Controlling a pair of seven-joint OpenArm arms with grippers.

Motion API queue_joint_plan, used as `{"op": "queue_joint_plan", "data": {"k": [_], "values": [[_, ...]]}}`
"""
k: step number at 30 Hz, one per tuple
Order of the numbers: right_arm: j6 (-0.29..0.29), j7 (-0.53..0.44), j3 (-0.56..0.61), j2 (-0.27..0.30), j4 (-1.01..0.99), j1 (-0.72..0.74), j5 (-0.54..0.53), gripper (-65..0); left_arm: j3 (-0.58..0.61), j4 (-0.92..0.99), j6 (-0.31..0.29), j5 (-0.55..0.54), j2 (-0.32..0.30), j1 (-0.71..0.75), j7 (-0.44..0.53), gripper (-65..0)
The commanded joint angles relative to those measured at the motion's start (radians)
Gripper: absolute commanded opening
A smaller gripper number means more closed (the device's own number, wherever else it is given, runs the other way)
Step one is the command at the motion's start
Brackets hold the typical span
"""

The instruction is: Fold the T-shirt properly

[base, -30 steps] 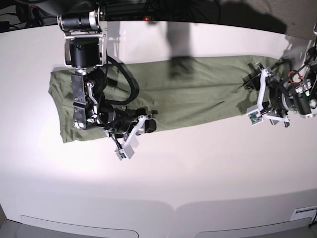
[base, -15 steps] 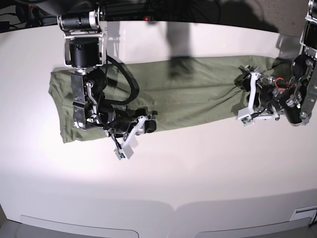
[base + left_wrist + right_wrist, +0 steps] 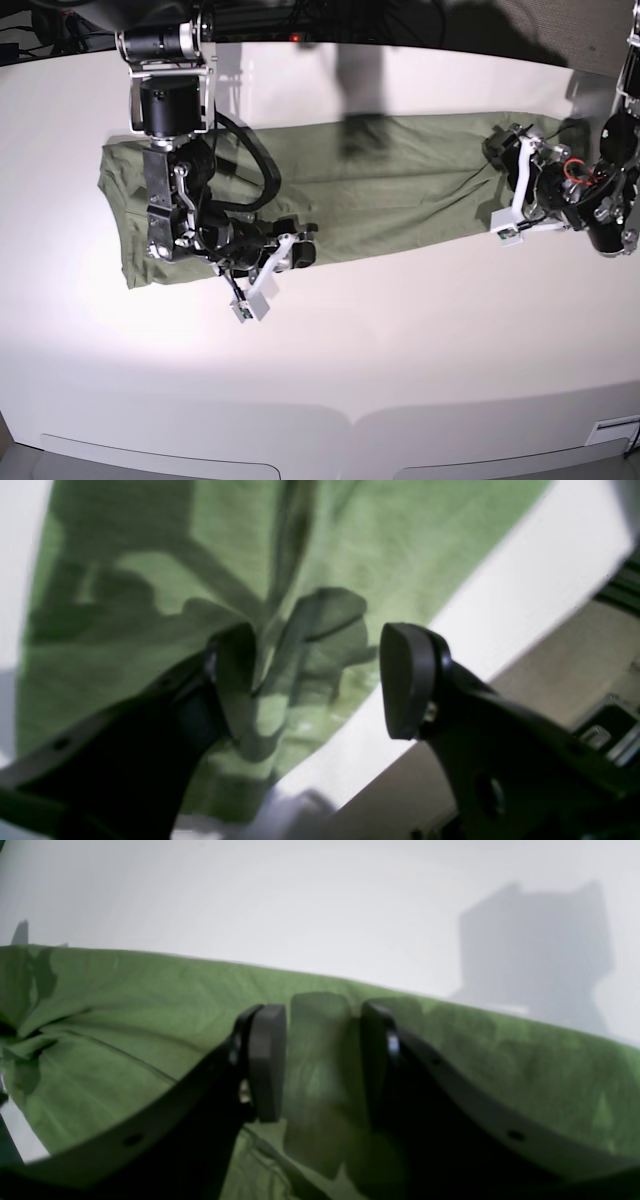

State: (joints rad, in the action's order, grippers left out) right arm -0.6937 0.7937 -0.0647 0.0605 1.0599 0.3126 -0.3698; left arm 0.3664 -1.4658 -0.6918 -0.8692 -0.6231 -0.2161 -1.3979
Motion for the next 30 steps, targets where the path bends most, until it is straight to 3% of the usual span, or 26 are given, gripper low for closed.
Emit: {"op": "queue_joint_plan", "data": {"k": [1, 8, 18, 30], "values": [[-0.004, 0.000, 0.000, 0.001, 0.011, 0.023, -0.004, -39.7, -0.010, -0.011, -0.006, -0.040, -0.015, -0.019, 0.002, -26.6], [-0.004, -0.003, 0.000, 0.001, 0.011, 0.023, -0.004, -39.7, -0.010, -0.011, -0.006, -0.086, -0.018, -0.018, 0.002, -26.6], [-0.004, -0.007, -0.001, 0.020, 0.011, 0.052, -0.008, -39.7, -0.010, -0.011, -0.006, -0.135, -0.084, 0.028, 0.002, -26.6], [-0.004, -0.007, -0.002, 0.020, 0.011, 0.072, -0.007, -39.7, -0.010, -0.030, -0.006, -0.222, -0.098, 0.080, 0.002, -26.6]]}}
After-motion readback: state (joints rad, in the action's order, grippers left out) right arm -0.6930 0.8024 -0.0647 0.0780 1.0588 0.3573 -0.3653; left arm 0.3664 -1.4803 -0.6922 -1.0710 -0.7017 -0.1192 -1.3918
